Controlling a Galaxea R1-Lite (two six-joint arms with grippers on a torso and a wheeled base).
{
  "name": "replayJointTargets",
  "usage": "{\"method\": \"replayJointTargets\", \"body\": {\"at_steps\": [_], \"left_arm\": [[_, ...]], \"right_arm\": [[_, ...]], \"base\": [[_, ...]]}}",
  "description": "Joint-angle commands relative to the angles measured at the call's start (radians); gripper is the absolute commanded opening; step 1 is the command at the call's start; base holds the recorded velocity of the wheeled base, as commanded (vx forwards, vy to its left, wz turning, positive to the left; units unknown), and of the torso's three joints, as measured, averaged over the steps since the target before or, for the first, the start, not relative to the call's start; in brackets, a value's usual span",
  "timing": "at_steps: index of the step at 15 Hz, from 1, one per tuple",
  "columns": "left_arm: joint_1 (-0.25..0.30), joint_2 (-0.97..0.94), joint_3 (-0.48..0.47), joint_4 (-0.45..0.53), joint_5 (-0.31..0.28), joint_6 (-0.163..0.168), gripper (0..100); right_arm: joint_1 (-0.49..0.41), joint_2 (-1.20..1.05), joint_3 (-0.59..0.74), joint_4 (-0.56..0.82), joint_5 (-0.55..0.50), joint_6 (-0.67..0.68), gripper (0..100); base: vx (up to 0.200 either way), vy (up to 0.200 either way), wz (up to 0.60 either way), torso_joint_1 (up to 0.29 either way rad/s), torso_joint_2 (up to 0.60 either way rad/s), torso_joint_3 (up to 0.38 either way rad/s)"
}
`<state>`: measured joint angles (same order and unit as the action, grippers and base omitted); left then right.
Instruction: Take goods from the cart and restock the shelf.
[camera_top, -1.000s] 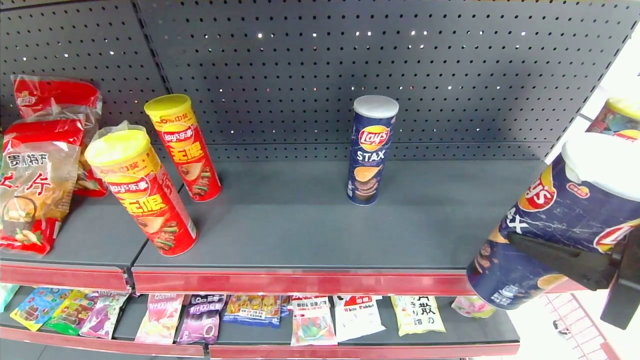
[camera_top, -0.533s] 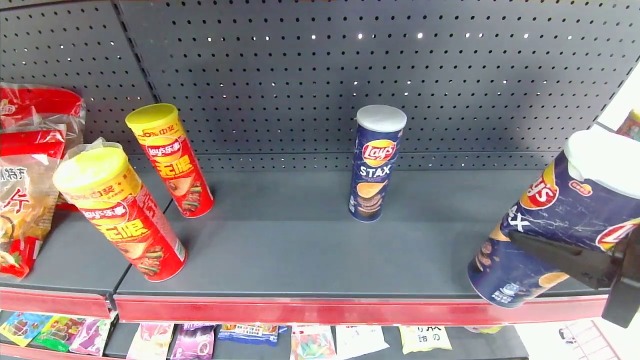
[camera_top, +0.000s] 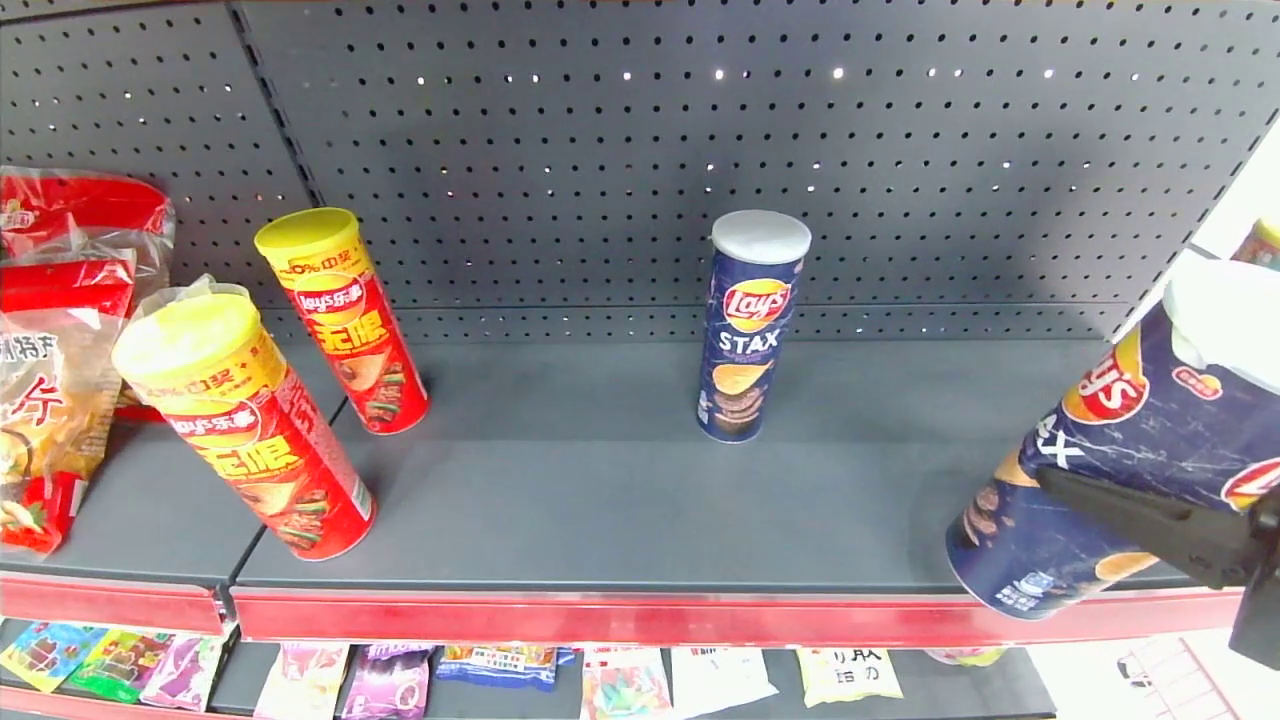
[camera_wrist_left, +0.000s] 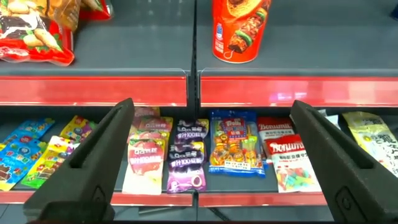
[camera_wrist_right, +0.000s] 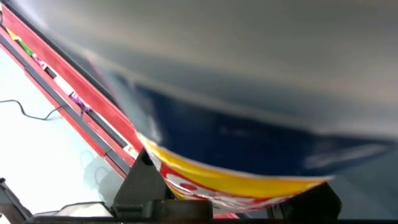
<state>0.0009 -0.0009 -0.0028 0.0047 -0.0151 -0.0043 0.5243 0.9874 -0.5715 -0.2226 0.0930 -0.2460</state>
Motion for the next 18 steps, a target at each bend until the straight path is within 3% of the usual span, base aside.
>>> {"method": "replayJointTargets", "body": {"at_steps": [1,4,5,6,7,8,9,10,11,13,15,18], "left_arm": [[0.001,0.001,0.000,0.000,-0.003,0.000,100],[0.001,0.001,0.001,-0.002,-0.057,0.018,100],[-0.004,0.013,-0.057,-0.018,-0.085,0.009,100],[-0.055,0.321,-0.364,-0.023,-0.154,-0.040,100],[-0.076,0.481,-0.551,-0.022,-0.186,-0.086,100],[-0.117,0.581,-0.631,-0.029,-0.261,-0.088,100],[-0.165,0.634,-0.658,-0.035,-0.362,-0.068,100],[-0.234,0.693,-0.660,-0.035,-0.508,-0.036,100],[-0.286,0.766,-0.663,-0.037,-0.579,-0.013,100],[-0.395,0.917,-0.714,-0.041,-0.588,0.043,100],[-0.490,1.039,-0.807,-0.043,-0.588,0.046,100],[-0.522,1.268,-0.951,-0.049,-0.591,0.055,100]], "right_arm": [[0.002,-0.030,0.028,0.000,-0.001,-0.012,0],[0.003,-0.041,0.036,-0.001,-0.007,-0.027,0],[0.003,-0.041,0.036,-0.001,-0.007,-0.027,0],[0.002,-0.044,0.039,-0.003,-0.004,-0.016,0],[0.000,-0.043,0.024,-0.004,-0.004,0.002,0],[0.003,-0.041,-0.001,-0.003,-0.002,0.022,0],[0.003,-0.036,-0.010,-0.003,0.001,0.037,0],[0.003,-0.035,-0.005,-0.003,0.001,0.054,0],[0.003,-0.027,-0.004,-0.003,0.001,0.068,0],[0.005,-0.024,-0.001,-0.003,0.001,0.076,0],[0.003,-0.023,-0.001,-0.003,0.001,0.086,0],[0.003,-0.004,-0.021,-0.003,0.001,0.088,0]], "base": [[0.000,0.000,0.00,0.000,0.00,0.000],[0.000,0.000,0.00,0.000,0.00,0.000],[0.000,0.000,0.00,0.000,0.00,0.000],[0.000,0.000,0.00,0.000,0.00,0.000],[0.000,0.000,0.00,0.000,0.00,0.000],[0.000,0.000,0.00,0.000,0.00,0.000],[0.000,0.000,0.00,0.000,0.00,0.000],[0.000,0.000,0.00,0.000,0.00,0.000],[0.000,0.000,0.00,0.000,0.00,0.000],[0.000,0.000,0.00,0.000,0.00,0.000],[0.000,0.000,0.00,0.000,0.00,0.000],[0.000,0.000,0.00,0.000,0.00,0.000]]}}
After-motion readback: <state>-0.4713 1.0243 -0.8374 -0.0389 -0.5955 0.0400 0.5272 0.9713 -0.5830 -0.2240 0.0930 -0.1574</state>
